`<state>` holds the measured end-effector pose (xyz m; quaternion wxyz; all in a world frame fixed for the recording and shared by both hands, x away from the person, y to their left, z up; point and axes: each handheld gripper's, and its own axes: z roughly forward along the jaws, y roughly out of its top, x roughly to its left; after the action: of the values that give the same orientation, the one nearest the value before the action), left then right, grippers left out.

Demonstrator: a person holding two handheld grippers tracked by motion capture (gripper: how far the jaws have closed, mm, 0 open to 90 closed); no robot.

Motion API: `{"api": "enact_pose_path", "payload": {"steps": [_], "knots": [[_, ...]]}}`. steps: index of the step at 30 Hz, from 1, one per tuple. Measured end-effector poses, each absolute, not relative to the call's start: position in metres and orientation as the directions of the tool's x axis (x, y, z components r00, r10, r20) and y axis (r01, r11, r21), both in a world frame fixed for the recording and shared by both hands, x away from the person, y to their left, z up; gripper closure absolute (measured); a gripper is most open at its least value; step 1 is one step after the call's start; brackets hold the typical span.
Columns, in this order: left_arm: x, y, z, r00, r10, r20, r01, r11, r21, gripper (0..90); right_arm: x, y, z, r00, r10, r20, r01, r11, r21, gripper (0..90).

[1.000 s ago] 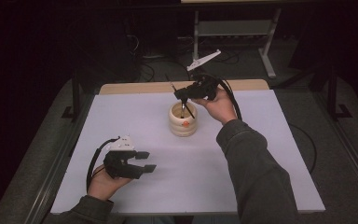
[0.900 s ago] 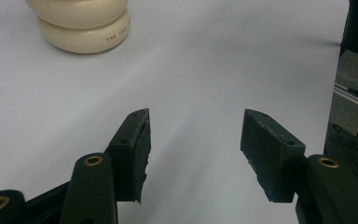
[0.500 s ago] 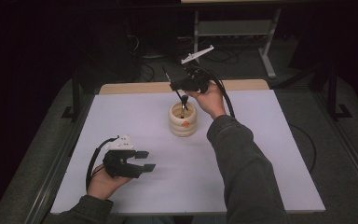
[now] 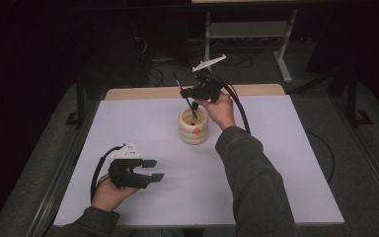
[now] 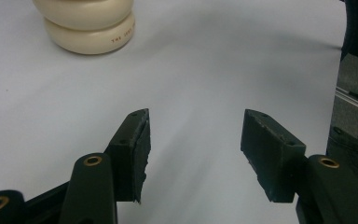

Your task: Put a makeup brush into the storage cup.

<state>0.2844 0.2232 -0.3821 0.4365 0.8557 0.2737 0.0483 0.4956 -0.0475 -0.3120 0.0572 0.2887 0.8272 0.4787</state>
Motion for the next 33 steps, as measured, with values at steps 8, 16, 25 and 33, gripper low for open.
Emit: {"api": "enact_pose_path", "payload": {"steps": [8, 16, 25, 33], "knots": [[0.285, 0.224, -0.382, 0.845, 0.511, -0.157, 0.429, -0.472, 0.770, 42.0, 0.496, -0.049, -0.320, -0.819, 0.542, 0.185, 0.433, 0.374, 0.820, 85.0], [0.285, 0.223, -0.383, 0.849, 0.507, -0.152, 0.423, -0.476, 0.771, 41.8, 0.493, -0.051, -0.327, -0.819, 0.542, 0.187, 0.436, 0.377, 0.817, 84.9], [0.285, 0.223, -0.384, 0.845, 0.510, -0.160, 0.431, -0.476, 0.767, 41.7, 0.491, -0.053, -0.339, -0.820, 0.539, 0.193, 0.436, 0.368, 0.821, 84.8], [0.286, 0.223, -0.385, 0.849, 0.506, -0.154, 0.426, -0.481, 0.766, 41.6, 0.488, -0.055, -0.346, -0.824, 0.532, 0.195, 0.431, 0.365, 0.825, 84.7]]}}
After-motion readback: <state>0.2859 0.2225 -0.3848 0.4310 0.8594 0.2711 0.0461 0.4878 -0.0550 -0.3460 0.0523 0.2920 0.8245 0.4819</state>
